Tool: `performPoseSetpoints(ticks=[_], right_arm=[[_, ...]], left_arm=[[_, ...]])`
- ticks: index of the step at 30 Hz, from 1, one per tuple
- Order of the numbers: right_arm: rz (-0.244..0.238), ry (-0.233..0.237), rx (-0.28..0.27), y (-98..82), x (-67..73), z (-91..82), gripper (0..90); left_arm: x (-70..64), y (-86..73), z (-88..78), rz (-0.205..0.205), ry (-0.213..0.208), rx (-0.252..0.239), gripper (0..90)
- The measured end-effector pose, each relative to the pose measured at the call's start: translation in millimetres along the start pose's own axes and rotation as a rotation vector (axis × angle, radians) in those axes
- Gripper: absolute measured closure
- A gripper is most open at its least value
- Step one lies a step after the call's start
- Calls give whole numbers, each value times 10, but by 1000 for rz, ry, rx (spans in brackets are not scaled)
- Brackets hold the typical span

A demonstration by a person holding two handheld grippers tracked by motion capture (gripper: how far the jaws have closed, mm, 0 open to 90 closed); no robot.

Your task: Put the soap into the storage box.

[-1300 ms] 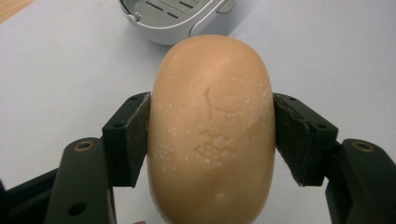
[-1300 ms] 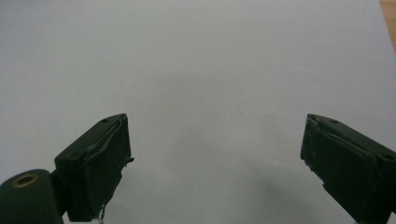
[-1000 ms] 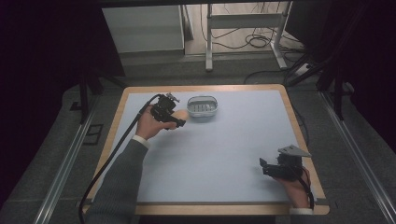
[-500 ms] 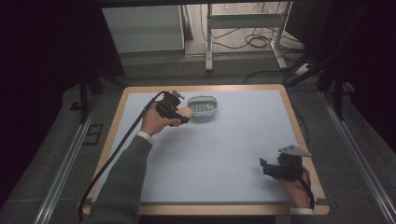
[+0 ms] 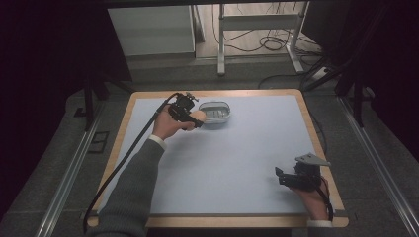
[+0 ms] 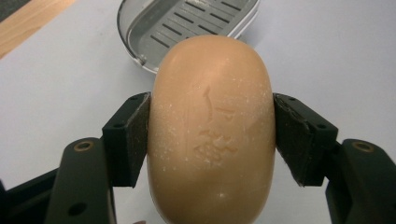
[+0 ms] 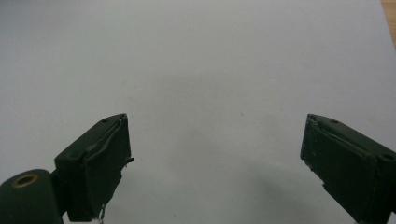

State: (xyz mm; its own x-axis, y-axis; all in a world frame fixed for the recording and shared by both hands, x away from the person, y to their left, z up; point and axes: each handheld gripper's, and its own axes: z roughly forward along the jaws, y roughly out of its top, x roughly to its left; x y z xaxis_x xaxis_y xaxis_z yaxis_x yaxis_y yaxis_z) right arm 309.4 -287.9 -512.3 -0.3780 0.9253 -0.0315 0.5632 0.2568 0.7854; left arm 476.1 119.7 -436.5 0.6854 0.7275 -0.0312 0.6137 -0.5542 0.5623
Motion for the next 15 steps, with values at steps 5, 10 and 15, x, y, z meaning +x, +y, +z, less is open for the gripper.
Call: performPoseSetpoints(ticks=[5,10,15], right_arm=[[1,-4,-8,4,-8,-17,86],[1,-3,-11,2,-20,-21,86],[1,-5,-8,-2,-20,-13,85]], left_arm=[[8,71,22,1,1,6,329],[13,143,48,5,7,8,329],[-1,221,93,16,5,7,329]])
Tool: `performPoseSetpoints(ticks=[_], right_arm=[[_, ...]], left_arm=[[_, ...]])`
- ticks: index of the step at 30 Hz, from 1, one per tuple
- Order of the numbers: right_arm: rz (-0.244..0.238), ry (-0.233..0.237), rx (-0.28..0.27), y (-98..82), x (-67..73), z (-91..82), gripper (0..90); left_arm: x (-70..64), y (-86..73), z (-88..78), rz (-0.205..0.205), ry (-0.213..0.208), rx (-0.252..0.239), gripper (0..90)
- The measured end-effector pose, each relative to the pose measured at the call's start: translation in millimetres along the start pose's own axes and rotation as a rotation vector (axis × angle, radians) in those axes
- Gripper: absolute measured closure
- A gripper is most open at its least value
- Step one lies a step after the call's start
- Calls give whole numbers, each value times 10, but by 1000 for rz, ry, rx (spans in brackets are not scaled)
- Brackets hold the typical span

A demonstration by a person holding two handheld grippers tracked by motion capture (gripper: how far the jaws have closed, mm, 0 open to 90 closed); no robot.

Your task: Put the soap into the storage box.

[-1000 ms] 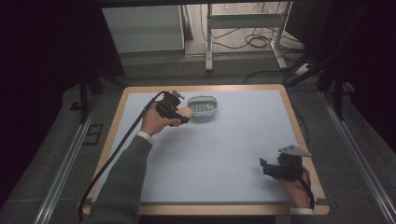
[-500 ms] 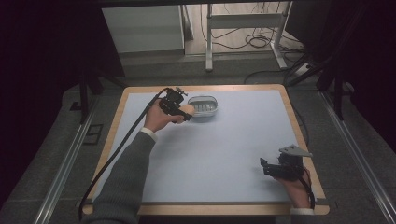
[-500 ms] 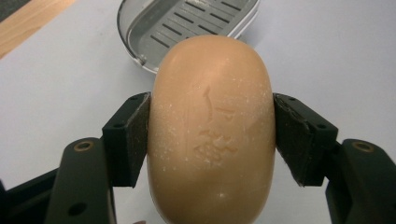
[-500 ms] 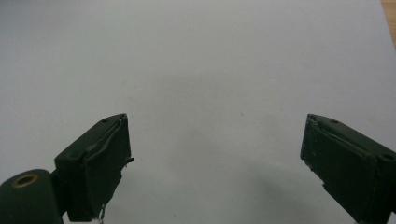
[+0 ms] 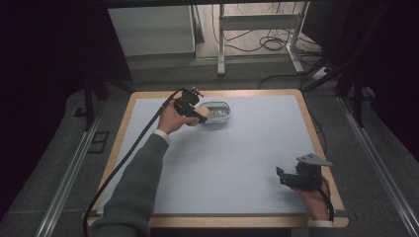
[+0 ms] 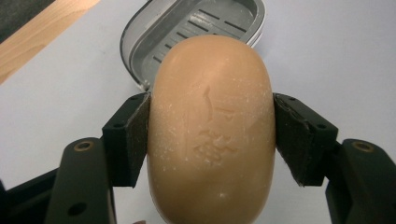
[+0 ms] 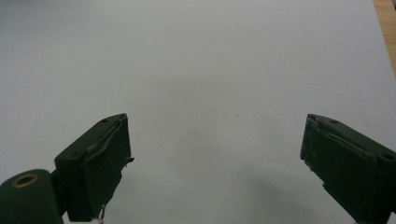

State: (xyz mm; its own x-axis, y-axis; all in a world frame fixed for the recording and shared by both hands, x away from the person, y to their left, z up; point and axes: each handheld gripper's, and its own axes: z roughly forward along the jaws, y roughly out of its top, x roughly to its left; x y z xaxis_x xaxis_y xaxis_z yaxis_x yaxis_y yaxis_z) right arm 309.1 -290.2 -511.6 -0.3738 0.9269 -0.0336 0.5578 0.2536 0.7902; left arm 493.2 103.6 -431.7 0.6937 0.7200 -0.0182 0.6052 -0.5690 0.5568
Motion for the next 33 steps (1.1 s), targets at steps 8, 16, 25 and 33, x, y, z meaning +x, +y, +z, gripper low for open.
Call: performPoseSetpoints(ticks=[8,16,25,33], right_arm=[[-2,-4,-8,5,3,-10,86],[7,6,-9,10,1,-13,86],[1,2,-9,13,7,-11,86],[-1,-3,-9,9,-11,-15,86]], left_arm=[[-4,101,105,13,-13,10,329],[30,199,207,32,-16,28,329],[45,334,323,60,-23,44,329],[54,425,419,67,-29,54,329]])
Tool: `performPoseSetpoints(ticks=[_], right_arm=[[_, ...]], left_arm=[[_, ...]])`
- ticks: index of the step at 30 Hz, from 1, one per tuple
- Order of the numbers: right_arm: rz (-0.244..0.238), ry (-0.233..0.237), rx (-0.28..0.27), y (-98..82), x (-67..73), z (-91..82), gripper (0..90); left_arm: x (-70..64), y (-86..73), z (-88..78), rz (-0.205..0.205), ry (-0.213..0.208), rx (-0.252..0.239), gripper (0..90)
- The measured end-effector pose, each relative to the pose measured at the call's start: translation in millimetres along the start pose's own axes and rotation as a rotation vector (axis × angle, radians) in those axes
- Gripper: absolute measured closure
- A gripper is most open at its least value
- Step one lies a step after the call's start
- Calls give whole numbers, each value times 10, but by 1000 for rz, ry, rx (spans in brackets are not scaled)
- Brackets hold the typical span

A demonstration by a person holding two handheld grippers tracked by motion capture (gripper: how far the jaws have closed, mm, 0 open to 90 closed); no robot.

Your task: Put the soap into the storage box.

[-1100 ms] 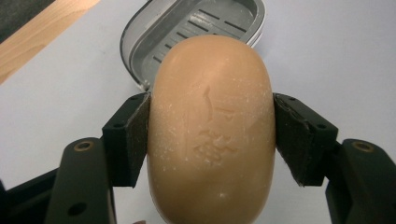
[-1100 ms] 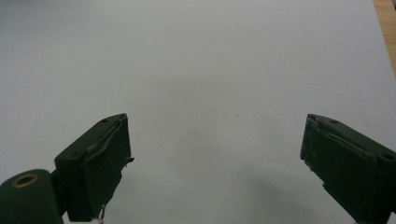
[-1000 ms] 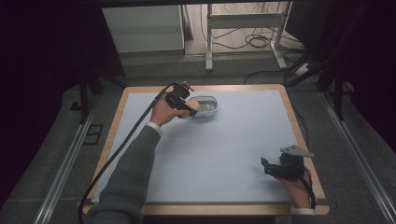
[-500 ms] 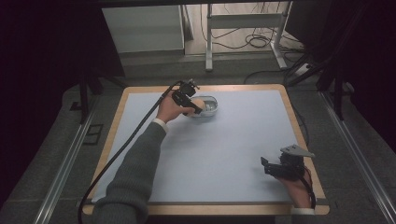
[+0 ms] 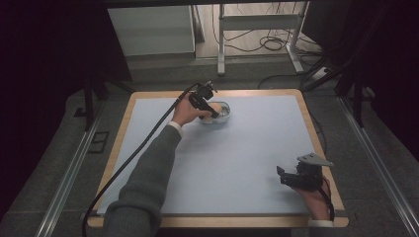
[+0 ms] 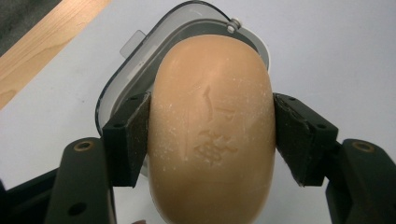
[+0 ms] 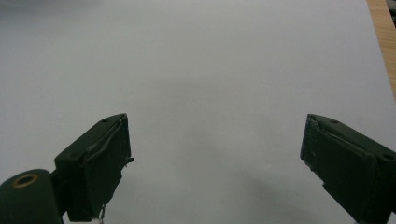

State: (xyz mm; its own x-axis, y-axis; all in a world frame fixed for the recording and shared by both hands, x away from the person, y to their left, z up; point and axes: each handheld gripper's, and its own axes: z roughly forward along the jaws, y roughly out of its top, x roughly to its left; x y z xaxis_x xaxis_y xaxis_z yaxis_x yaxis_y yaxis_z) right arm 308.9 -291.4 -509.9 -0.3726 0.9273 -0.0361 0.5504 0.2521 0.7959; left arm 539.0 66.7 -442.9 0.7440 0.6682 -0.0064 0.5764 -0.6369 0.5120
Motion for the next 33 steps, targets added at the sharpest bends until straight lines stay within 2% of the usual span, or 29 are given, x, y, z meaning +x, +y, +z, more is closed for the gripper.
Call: performPoseSetpoints(ticks=[11,15,19,22,25,33], right_arm=[[-5,0,14,-9,26,25,85],[-9,0,15,-7,32,26,86],[-8,-3,16,-14,22,28,86],[-8,-3,19,-18,24,29,86],[-8,-4,21,-16,31,30,85],[-15,-1,21,-10,52,39,86]], left_arm=[[49,66,178,4,-8,33,328],[67,65,225,-13,-18,25,328],[58,53,255,-12,-18,27,324],[67,38,201,-49,-54,-28,314],[57,25,128,-32,-36,-13,296],[1,-103,-46,-22,-31,-41,290]])
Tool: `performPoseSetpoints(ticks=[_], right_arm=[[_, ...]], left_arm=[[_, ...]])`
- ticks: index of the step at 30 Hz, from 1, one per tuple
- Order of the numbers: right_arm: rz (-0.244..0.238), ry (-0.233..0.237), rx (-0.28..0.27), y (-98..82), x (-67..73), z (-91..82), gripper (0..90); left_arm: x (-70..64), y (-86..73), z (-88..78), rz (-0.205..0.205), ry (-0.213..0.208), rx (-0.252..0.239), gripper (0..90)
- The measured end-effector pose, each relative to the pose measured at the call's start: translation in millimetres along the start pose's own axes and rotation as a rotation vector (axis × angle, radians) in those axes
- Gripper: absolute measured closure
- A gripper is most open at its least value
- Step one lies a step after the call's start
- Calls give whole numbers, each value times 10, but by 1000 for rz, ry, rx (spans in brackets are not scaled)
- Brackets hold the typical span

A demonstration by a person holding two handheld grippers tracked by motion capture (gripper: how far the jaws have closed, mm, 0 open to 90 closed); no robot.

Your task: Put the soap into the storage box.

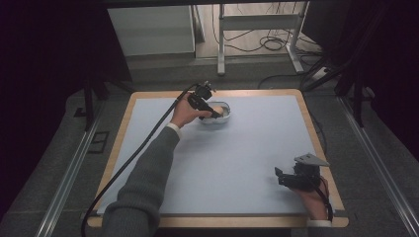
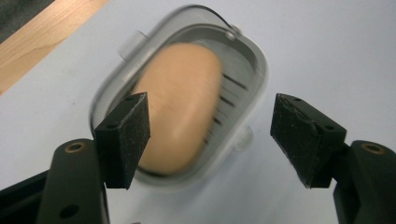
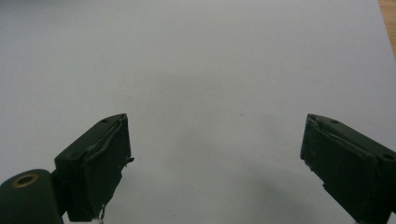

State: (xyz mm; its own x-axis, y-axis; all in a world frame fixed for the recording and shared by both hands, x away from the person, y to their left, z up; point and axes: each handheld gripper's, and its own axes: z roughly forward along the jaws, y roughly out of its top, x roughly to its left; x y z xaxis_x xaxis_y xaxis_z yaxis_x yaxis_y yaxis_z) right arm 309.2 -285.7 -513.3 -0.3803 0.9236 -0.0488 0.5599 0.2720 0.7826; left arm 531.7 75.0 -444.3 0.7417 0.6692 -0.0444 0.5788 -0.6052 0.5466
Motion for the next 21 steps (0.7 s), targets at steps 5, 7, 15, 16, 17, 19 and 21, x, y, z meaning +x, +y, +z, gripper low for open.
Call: performPoseSetpoints(ticks=[5,7,15,16,17,19,21], right_arm=[[-2,1,-2,0,-2,-3,85],[-1,1,-2,1,-3,-6,86],[1,3,-3,-1,-3,-5,86],[1,1,-1,-4,-5,-2,86],[2,1,0,-5,-5,0,86],[0,1,0,-6,-5,1,86],[-1,1,-1,-4,-3,2,86]], left_arm=[[-94,-131,-184,16,14,-33,286],[-117,-189,-255,23,15,-43,286],[-251,-564,-503,26,28,-72,254],[-268,-621,-525,23,27,-79,251],[-284,-679,-551,22,29,-82,248],[-317,-804,-603,10,30,-100,242],[-363,-938,-648,-11,31,-132,245]])
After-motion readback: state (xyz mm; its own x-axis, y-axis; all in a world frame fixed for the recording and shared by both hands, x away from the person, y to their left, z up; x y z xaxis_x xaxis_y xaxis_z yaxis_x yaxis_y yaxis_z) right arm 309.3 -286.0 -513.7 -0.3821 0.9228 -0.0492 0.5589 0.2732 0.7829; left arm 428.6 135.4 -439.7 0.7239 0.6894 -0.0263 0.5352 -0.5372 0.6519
